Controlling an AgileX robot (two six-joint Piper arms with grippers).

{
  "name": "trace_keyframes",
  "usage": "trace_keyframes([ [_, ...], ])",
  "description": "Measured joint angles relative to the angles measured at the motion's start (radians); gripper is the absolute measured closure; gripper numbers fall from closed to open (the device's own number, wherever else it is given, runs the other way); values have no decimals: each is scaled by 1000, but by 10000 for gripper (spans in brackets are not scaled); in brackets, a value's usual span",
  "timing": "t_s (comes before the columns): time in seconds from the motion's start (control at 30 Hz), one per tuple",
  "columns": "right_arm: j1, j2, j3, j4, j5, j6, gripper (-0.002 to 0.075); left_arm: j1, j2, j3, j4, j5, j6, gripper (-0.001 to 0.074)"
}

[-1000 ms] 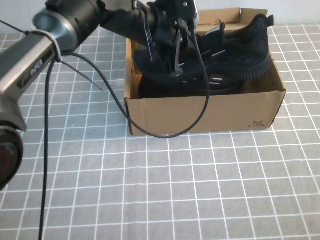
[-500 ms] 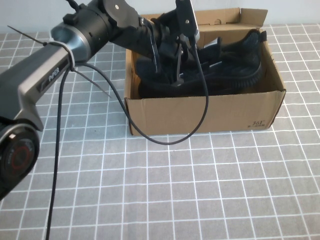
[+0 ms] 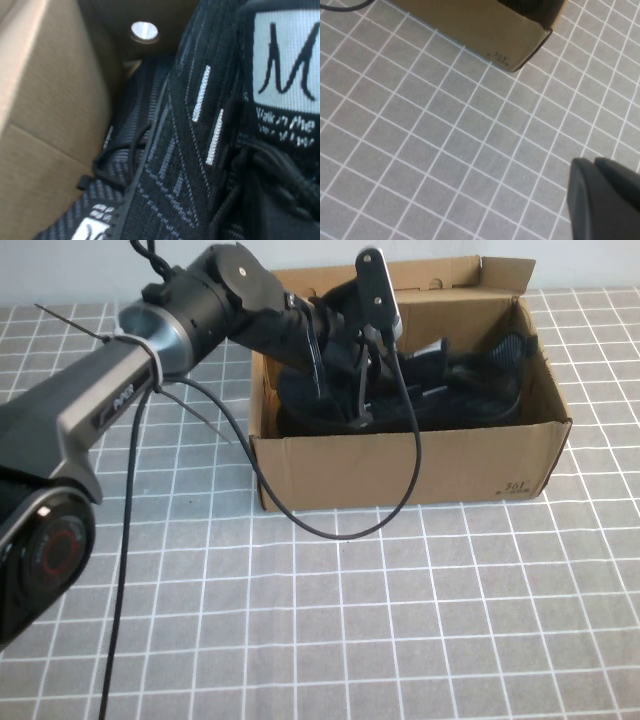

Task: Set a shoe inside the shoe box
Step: Place the shoe in the shoe box

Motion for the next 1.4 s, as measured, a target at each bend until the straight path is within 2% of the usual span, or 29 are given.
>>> trace_keyframes([
  [0.4, 0, 0, 82, 0, -32, 0, 742, -9, 56, -4, -40, -4, -10, 714],
  [0.77, 0, 0, 82, 0, -43, 1, 742, -10, 73, -36, -74, -5, -148, 714],
  [1.4, 0, 0, 83, 0, -50, 1, 742, -10, 75, -179, -30, 140, -352, 715],
])
